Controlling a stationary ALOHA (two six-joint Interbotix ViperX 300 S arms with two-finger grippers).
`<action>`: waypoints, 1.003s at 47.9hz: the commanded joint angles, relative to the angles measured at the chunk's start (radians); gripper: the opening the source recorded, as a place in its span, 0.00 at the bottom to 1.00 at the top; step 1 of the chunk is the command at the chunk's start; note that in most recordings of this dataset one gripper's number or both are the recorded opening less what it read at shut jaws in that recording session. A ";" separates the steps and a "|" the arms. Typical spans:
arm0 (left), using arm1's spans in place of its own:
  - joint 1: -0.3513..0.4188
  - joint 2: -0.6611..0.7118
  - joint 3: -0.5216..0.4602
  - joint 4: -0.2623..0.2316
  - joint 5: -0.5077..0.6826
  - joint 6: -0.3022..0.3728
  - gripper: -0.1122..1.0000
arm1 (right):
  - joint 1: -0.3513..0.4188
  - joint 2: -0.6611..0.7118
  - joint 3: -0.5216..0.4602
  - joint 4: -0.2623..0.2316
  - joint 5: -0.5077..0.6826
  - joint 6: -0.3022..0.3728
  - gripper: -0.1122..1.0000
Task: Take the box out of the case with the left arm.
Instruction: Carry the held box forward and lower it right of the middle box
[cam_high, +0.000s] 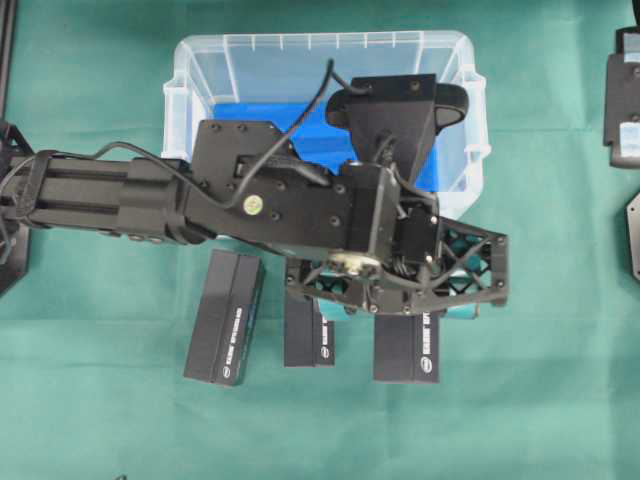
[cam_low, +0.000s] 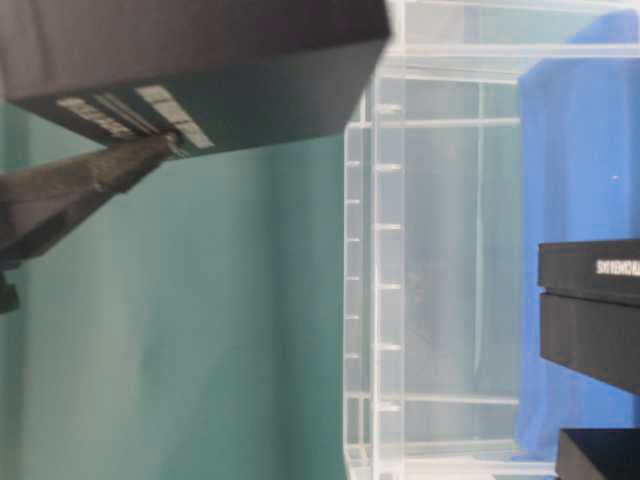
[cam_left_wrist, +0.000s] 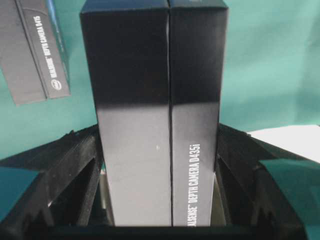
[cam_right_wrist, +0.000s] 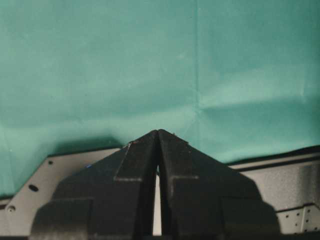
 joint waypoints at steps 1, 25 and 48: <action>-0.002 -0.054 -0.003 0.003 -0.006 -0.002 0.66 | -0.002 -0.002 -0.011 -0.003 -0.003 0.002 0.11; -0.009 -0.101 0.307 0.014 -0.227 -0.020 0.66 | -0.002 -0.002 -0.009 -0.003 -0.003 0.002 0.11; -0.003 -0.176 0.676 0.014 -0.574 -0.098 0.66 | -0.002 -0.002 -0.009 -0.003 -0.006 0.002 0.11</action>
